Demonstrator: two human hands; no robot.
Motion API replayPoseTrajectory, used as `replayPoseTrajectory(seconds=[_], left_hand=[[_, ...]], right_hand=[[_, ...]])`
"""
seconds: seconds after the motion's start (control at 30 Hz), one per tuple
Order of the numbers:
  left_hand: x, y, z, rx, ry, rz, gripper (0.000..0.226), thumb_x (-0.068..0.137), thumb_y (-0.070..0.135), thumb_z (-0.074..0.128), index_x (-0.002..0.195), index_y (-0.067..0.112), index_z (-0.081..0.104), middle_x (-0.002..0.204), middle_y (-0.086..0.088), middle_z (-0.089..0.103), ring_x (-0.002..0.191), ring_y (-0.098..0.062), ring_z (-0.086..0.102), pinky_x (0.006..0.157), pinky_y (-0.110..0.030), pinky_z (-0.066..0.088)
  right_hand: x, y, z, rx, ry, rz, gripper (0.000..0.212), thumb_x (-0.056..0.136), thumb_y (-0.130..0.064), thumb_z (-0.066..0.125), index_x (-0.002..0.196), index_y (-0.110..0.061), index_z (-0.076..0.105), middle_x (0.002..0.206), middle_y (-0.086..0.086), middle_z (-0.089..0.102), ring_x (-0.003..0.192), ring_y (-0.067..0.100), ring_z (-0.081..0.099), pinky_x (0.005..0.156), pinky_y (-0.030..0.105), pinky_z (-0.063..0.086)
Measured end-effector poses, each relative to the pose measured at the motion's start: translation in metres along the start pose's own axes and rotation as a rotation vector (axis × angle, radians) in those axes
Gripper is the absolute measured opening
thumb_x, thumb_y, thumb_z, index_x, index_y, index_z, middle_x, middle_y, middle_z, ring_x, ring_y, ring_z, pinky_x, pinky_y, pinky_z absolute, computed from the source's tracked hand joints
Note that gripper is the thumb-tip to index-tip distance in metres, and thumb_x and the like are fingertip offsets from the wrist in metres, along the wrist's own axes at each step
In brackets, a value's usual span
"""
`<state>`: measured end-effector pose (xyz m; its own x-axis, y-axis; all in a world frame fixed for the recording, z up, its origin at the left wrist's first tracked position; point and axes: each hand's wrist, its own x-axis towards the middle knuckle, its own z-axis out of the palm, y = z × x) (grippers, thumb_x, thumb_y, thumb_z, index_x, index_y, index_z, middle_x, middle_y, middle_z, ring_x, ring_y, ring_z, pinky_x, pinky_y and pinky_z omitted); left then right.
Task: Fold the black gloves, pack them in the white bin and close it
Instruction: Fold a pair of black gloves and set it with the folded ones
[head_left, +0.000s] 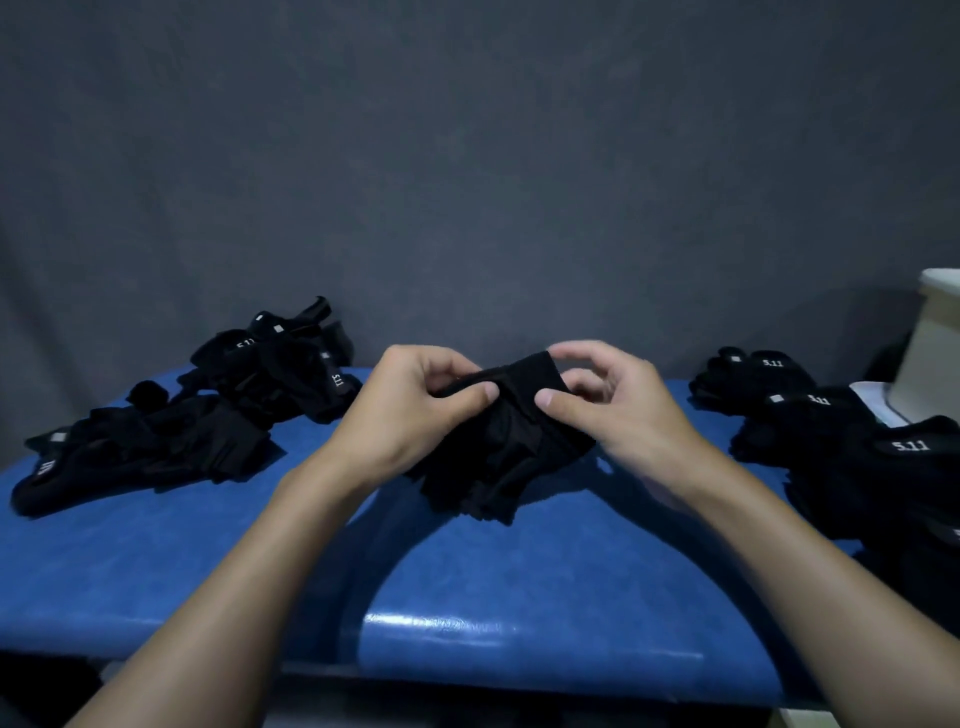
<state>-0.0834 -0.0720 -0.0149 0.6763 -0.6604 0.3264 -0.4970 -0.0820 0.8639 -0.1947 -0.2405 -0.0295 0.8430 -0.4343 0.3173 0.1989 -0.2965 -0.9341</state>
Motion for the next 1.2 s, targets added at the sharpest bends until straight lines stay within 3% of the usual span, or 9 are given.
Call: replayPoseTrajectory(seconds=[0.2, 0.33, 0.43, 0.57, 0.63, 0.73, 0.87, 1.0, 1.2], left_hand=[[0.001, -0.010, -0.015, -0.042, 0.043, -0.118, 0.020, 0.081, 0.010, 0.080, 0.098, 0.010, 0.070, 0.084, -0.012, 0.076, 0.070, -0.020, 0.070, 0.068, -0.036, 0.058], [0.003, -0.007, -0.017, -0.381, 0.205, -0.169, 0.027, 0.086, 0.003, 0.073, 0.109, 0.011, 0.063, 0.082, -0.010, 0.076, 0.071, -0.021, 0.072, 0.060, -0.029, 0.057], [0.002, -0.004, -0.017, -0.373, 0.243, -0.153, 0.023, 0.088, 0.011, 0.073, 0.109, 0.017, 0.065, 0.086, -0.009, 0.077, 0.076, -0.020, 0.074, 0.067, -0.030, 0.059], [0.004, -0.018, -0.012, -0.066, 0.290, -0.128, 0.030, 0.088, 0.026, 0.073, 0.115, 0.021, 0.060, 0.091, -0.001, 0.068, 0.075, -0.007, 0.065, 0.065, -0.022, 0.050], [0.003, -0.025, -0.008, 0.165, 0.253, -0.095, 0.030, 0.087, 0.032, 0.073, 0.114, 0.026, 0.059, 0.097, 0.005, 0.066, 0.086, -0.010, 0.064, 0.074, -0.028, 0.050], [-0.004, -0.024, 0.002, 0.332, 0.143, -0.006, 0.014, 0.089, 0.035, 0.069, 0.100, 0.027, 0.066, 0.091, 0.010, 0.066, 0.083, -0.011, 0.062, 0.073, -0.027, 0.048], [-0.012, -0.024, 0.018, 0.452, -0.056, 0.089, 0.017, 0.091, 0.042, 0.063, 0.103, 0.031, 0.068, 0.100, 0.014, 0.064, 0.095, -0.007, 0.060, 0.084, -0.022, 0.046], [-0.014, -0.026, 0.024, 0.741, -0.184, 0.045, 0.040, 0.088, 0.062, 0.051, 0.115, 0.036, 0.063, 0.116, 0.010, 0.051, 0.111, -0.016, 0.051, 0.101, -0.041, 0.041], [-0.014, -0.025, 0.023, 0.935, -0.072, 0.040, 0.041, 0.086, 0.064, 0.048, 0.097, 0.024, 0.052, 0.107, 0.006, 0.043, 0.106, -0.019, 0.042, 0.094, -0.038, 0.036]], right_hand=[[0.003, 0.002, 0.007, 0.144, 0.223, 0.033, 0.017, 0.089, 0.000, 0.066, 0.104, -0.006, 0.059, 0.089, 0.012, 0.069, 0.080, 0.023, 0.064, 0.079, 0.041, 0.055], [-0.001, 0.004, 0.000, 0.148, 0.075, 0.157, 0.051, 0.087, -0.003, 0.068, 0.126, -0.027, 0.047, 0.102, 0.007, 0.064, 0.082, 0.022, 0.064, 0.076, 0.040, 0.052], [-0.004, 0.000, 0.003, 0.072, 0.003, 0.166, 0.032, 0.087, -0.004, 0.069, 0.115, -0.018, 0.061, 0.098, 0.006, 0.063, 0.075, 0.016, 0.063, 0.064, 0.034, 0.053], [-0.005, 0.003, 0.006, -0.005, 0.109, 0.220, 0.012, 0.088, -0.003, 0.067, 0.090, -0.005, 0.056, 0.068, 0.008, 0.057, 0.052, 0.014, 0.059, 0.049, 0.034, 0.057], [-0.003, 0.010, 0.000, -0.336, 0.141, 0.228, 0.019, 0.086, -0.015, 0.071, 0.080, -0.012, 0.054, 0.061, 0.003, 0.057, 0.050, 0.014, 0.057, 0.055, 0.032, 0.054], [-0.004, 0.014, -0.009, -0.722, 0.030, 0.243, 0.022, 0.082, -0.032, 0.072, 0.086, -0.022, 0.053, 0.074, 0.003, 0.063, 0.065, 0.019, 0.058, 0.064, 0.033, 0.047], [-0.009, 0.012, -0.015, -0.715, -0.123, 0.318, 0.033, 0.086, -0.034, 0.070, 0.110, -0.029, 0.047, 0.073, -0.006, 0.056, 0.066, 0.010, 0.053, 0.060, 0.026, 0.039], [-0.012, 0.020, -0.017, -0.842, -0.112, 0.077, 0.033, 0.085, -0.042, 0.069, 0.115, -0.035, 0.057, 0.113, -0.016, 0.052, 0.115, 0.010, 0.046, 0.102, 0.038, 0.039], [-0.017, 0.025, -0.016, -0.916, -0.301, 0.089, 0.043, 0.087, -0.056, 0.061, 0.125, -0.036, 0.058, 0.130, -0.023, 0.049, 0.126, 0.004, 0.043, 0.109, 0.035, 0.024]])
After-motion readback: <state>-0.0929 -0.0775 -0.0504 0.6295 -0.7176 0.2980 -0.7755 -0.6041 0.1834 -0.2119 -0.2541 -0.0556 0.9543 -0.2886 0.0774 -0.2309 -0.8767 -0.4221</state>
